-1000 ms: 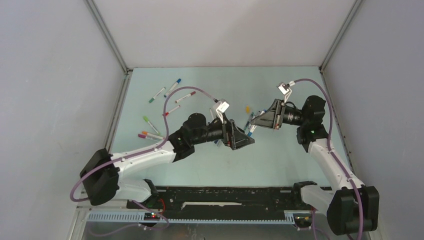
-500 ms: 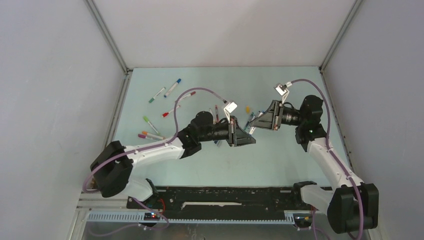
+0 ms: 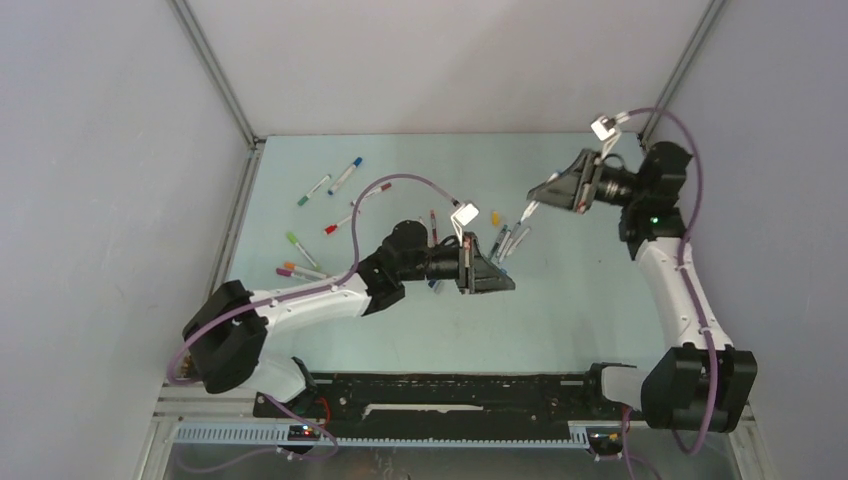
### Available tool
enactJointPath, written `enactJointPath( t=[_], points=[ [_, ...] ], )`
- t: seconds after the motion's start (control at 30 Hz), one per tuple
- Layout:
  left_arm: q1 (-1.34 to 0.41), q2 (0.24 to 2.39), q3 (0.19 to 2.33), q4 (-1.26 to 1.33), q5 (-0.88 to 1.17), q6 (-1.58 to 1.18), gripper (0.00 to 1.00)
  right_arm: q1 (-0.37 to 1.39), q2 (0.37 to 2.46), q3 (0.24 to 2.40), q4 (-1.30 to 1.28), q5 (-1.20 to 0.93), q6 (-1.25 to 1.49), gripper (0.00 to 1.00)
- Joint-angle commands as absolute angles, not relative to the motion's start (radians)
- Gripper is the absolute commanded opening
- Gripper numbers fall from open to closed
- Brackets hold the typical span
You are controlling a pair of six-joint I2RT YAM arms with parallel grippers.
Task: Open the pen caps
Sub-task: Open the pen cap from the pen.
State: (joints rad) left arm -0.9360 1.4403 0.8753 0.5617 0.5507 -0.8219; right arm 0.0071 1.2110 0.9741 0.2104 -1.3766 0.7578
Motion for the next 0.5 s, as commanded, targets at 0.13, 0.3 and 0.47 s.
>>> enactJointPath(
  t=[0.13,0.3,0.47],
  points=[
    [-0.945,1.401,0.783,0.401,0.643,-0.782,0.0,-0.107,1.238,1.114,0.075,-1.291,0.55,0.0],
    [-0.945,1.301,0.753,0.191,0.362,-0.635,0.0,-0.118,1.27,1.026,-0.264,-1.053,0.282,0.0],
    [-0.945,1.196,0.705,0.045,0.018,-0.58,0.0,-0.117,1.286,0.752,-0.093,-0.877,0.375,0.0]
  ],
)
